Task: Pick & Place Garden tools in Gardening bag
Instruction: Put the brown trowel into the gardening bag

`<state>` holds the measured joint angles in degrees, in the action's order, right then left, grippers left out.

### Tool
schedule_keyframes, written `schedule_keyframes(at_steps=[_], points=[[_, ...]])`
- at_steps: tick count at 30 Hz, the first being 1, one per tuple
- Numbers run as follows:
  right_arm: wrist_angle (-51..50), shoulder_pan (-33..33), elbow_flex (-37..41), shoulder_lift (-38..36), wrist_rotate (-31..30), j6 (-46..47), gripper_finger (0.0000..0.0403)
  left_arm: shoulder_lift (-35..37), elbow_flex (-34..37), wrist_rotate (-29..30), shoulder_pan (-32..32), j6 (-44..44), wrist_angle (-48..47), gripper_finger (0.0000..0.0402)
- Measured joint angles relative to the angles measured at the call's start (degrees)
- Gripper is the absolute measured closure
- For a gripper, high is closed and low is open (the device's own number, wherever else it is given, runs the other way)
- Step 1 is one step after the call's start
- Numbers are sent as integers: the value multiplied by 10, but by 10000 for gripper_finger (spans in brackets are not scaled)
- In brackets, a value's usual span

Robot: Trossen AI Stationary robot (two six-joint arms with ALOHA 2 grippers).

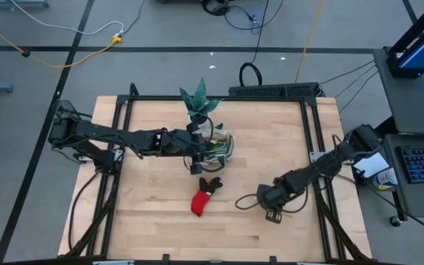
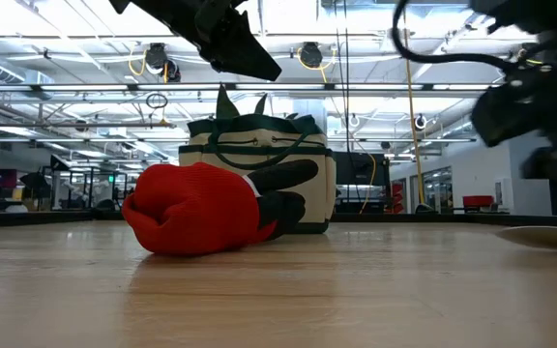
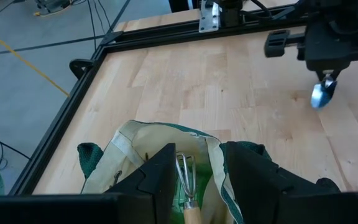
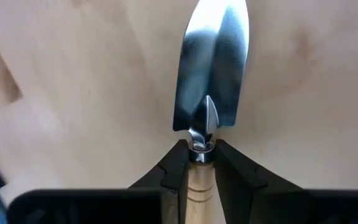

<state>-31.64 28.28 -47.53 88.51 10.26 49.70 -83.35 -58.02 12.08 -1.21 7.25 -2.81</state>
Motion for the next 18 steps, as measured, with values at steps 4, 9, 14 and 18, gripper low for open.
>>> schedule_keyframes(at_steps=[4, 9, 14, 18], points=[[5, -29, -5, -2, -1, -63, 351, 0, 0, 0, 0, 0, 0, 254], [14, -58, -16, -2, 0, -128, 351, 0, 0, 0, 0, 0, 0, 254], [19, -84, -18, -2, 1, -178, 351, 0, 0, 0, 0, 0, 0, 254], [38, -103, -18, -2, 1, -218, 351, 0, 0, 0, 0, 0, 0, 254]])
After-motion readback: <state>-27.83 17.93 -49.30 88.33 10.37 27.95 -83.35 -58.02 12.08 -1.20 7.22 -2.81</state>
